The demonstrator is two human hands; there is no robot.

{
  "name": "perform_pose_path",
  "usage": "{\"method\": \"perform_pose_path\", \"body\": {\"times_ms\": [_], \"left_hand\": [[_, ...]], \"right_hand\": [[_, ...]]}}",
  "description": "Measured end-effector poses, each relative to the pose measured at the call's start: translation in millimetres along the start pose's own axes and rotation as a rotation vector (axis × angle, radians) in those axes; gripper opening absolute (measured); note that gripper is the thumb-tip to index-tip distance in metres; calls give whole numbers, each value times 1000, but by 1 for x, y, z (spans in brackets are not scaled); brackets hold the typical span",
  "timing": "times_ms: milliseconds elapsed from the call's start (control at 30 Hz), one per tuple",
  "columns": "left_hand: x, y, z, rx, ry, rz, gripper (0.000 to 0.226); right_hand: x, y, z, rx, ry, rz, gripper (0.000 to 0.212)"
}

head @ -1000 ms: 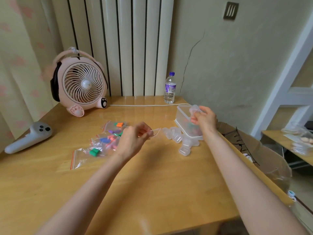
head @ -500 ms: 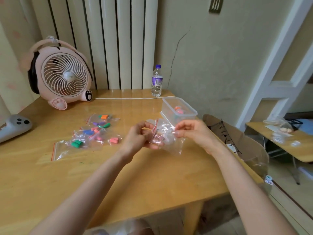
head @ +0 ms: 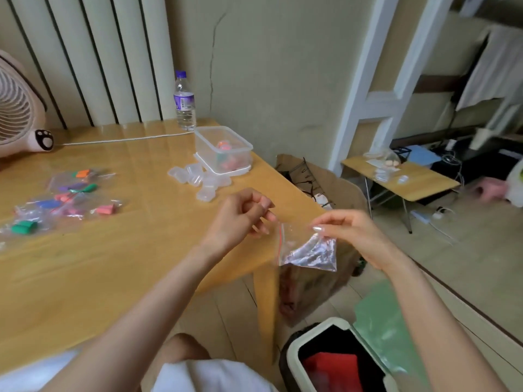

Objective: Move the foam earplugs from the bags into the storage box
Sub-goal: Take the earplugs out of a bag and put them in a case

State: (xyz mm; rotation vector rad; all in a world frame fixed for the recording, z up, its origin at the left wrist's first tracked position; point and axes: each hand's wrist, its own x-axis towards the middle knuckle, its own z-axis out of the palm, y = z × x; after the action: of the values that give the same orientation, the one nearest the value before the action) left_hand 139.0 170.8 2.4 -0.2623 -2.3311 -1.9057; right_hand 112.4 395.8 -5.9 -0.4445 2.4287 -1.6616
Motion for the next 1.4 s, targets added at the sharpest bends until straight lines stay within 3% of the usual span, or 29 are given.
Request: {"method": "perform_pose_path", "body": {"times_ms": [233,500,700,800,900,967,1167,1400], "left_hand": [[-18,-10,71,31,-179,60,18],[-39,-38,113,202,-308,109,16],[-36,-34,110,248,-307,110,14],[-33,-31,105,260,-308,112,14],[-29,-26,99,243,-284,129,10],[-27,-22,95,218,-255,145,7],[-13,-10,65,279,-96,252,9],[4,-14,-2,372,117,233,8]], "right_hand": [[-61,114,-28,-10,42,337,7],[-102,298,-1,228,445,816,9],[-121,338,21,277,362,999,28],[-110,322,19,264,393,919,29],[-83,280,5,269,499,726,25],[-63,235,-11,281,593,573,22],[-25,80,-40,175,632,104,17],[26,-35,12,164,418,-170,14]]}}
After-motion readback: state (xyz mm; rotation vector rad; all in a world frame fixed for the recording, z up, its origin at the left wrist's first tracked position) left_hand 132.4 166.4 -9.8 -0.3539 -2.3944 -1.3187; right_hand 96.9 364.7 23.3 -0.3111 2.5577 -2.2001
